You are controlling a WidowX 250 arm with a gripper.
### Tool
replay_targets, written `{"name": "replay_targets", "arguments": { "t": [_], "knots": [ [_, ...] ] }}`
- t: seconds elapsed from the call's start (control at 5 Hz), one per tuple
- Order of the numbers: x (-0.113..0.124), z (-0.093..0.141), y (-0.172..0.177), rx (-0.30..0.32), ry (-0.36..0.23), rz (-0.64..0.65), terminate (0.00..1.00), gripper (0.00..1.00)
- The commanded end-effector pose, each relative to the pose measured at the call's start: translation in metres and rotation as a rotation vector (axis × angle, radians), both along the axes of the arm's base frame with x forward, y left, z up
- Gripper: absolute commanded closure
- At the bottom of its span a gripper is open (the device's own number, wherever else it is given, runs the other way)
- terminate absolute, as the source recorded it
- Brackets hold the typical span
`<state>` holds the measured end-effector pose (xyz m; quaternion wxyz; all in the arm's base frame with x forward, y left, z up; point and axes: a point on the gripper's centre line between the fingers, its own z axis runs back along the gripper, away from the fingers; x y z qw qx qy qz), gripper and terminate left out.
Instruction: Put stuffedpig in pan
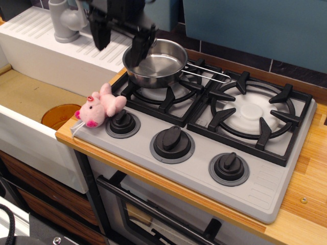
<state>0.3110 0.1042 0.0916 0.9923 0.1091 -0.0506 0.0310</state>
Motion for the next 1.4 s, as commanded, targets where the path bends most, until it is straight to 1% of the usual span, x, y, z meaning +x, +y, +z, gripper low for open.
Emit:
{"name": "replay_targets", "arguments": {
  "t": [0.0,0.2,0.4,1.0,1.2],
  "knots": [
    [-0.011,0.0,0.02,0.046,-0.124,0.011,0.0,0.0],
    [-0.016,-0.011,0.028,0.048,-0.132,0.012,0.0,0.0],
    [-0.015,-0.018,0.034,0.056,-0.14,0.014,0.0,0.0],
    [-0.015,-0.017,0.034,0.054,-0.144,0.031,0.0,0.0],
    [-0.015,-0.016,0.033,0.044,-0.166,0.022,0.0,0.0]
  ]
}}
